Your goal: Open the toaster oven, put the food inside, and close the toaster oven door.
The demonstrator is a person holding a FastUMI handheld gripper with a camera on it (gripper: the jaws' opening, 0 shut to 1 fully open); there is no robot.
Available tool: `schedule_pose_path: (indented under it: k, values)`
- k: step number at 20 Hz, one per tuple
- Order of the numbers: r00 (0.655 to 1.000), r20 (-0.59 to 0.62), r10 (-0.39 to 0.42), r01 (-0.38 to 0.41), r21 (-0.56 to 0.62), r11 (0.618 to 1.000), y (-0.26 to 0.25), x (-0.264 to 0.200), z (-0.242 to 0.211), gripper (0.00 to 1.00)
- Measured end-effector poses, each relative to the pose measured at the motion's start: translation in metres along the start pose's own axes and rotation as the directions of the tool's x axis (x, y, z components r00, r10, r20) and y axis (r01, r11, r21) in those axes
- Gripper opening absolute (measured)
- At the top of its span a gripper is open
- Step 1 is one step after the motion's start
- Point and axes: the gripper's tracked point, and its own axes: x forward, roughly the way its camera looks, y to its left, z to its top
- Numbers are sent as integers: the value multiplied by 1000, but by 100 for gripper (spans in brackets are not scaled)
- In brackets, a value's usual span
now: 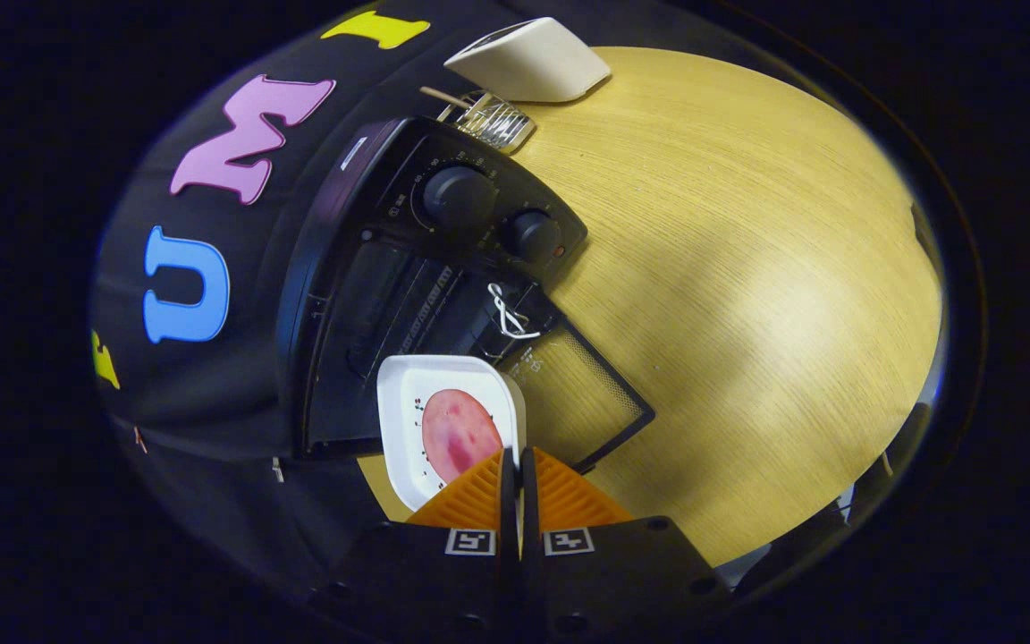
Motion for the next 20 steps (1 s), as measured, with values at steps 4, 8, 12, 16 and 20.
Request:
schedule_pose_path:
  k: [4,8,12,16,20]
  values:
    - [996,69,-49,37,166,986,13,21,1,5]
    - [984,154,-89,35,322,946,29,39,5,5]
    - [977,189,-103,6,453,892,50,57,7,5]
    - [975,201,-99,-11,487,873,65,73,11,5]
    - [970,215,-115,-11,511,860,64,78,15,5]
